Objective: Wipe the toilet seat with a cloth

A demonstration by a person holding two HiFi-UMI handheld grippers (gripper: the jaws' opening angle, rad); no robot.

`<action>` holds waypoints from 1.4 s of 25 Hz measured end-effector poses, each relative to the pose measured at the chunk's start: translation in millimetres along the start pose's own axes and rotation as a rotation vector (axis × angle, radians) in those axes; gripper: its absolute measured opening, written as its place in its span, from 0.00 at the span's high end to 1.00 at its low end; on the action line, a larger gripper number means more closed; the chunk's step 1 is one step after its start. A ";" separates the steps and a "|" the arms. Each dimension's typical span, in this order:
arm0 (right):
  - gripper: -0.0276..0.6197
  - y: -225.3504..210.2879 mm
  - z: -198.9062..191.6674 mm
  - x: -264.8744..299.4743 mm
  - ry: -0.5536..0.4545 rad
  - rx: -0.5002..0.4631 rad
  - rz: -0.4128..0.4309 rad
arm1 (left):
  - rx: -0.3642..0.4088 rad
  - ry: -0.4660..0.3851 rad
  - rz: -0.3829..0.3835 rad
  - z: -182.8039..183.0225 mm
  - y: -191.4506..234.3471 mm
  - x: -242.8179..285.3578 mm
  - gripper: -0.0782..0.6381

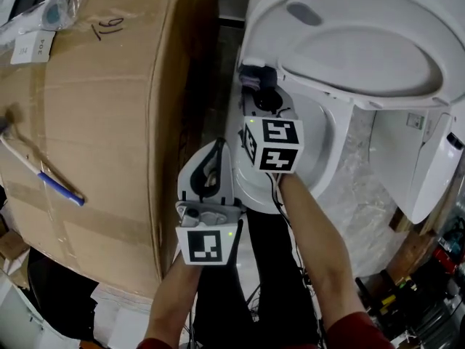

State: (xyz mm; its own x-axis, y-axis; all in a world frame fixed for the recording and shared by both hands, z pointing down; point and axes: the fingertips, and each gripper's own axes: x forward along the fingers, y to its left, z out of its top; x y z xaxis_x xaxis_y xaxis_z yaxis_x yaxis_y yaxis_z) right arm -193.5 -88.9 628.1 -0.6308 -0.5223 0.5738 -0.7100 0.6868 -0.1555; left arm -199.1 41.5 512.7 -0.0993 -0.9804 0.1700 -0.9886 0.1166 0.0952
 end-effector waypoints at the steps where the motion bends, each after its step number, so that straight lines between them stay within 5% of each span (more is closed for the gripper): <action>1: 0.84 5.1 3.5 -2.7 0.000 -0.024 0.016 | 0.000 -0.001 0.000 2.6 -0.4 -1.2 0.87; 19: 0.84 32.7 117.0 -70.8 -0.136 -0.206 0.068 | 0.014 -0.070 0.015 93.1 -12.9 -20.5 0.88; 24: 0.84 43.8 161.0 -94.4 -0.208 -0.374 0.067 | 0.015 -0.084 0.005 114.9 -21.2 -22.7 0.88; 35: 0.84 41.5 217.2 -141.8 -0.319 -0.509 0.081 | 0.029 -0.128 -0.021 147.2 -49.9 -12.6 0.88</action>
State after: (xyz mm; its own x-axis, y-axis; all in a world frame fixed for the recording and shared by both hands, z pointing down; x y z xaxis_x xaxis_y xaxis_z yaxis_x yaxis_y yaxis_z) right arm -201.5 -96.2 365.6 -0.7950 -0.5302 0.2949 -0.4667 0.8450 0.2612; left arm -165.2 24.7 361.5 -0.0902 -0.9951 0.0416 -0.9933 0.0929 0.0691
